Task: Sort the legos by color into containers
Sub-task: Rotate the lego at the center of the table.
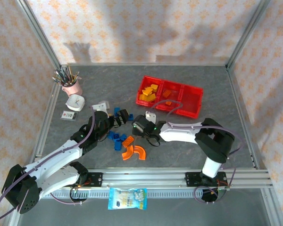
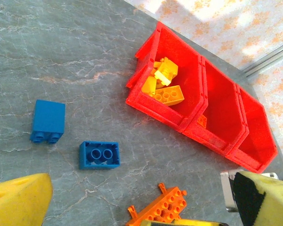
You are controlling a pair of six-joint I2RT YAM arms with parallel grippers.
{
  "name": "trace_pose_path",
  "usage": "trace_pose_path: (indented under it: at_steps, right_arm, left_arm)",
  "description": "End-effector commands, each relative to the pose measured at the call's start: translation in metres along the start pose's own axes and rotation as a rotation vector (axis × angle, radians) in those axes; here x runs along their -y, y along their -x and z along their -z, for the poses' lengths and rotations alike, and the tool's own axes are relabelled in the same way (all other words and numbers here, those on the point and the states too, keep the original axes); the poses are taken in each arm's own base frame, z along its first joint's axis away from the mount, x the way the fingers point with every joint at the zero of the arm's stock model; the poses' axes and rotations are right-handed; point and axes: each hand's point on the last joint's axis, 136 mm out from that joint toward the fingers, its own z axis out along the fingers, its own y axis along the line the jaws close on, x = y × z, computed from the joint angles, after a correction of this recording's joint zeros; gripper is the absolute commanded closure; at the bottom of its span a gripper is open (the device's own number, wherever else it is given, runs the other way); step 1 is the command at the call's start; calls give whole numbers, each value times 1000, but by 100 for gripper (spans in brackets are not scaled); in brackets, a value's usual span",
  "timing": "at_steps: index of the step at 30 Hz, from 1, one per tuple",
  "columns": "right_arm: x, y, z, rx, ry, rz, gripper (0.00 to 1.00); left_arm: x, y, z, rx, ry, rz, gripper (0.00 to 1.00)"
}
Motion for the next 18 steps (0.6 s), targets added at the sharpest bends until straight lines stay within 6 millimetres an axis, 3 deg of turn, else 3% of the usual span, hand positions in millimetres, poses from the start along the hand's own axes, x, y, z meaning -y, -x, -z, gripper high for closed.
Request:
trace_pose_path:
  at_steps: [1,11,18]
  right_arm:
    - [-11,19,-4,81,-3,-61,19]
    - [-14,45,-24,141,-96,-25,27]
    - [2,30,-25,76,-161,50,37]
  left_arm:
    - [-13,4,4,27,43,2,1]
    - [-24,12,13,64,73,19,1]
    - [-25,16,19,78,70,38,1]
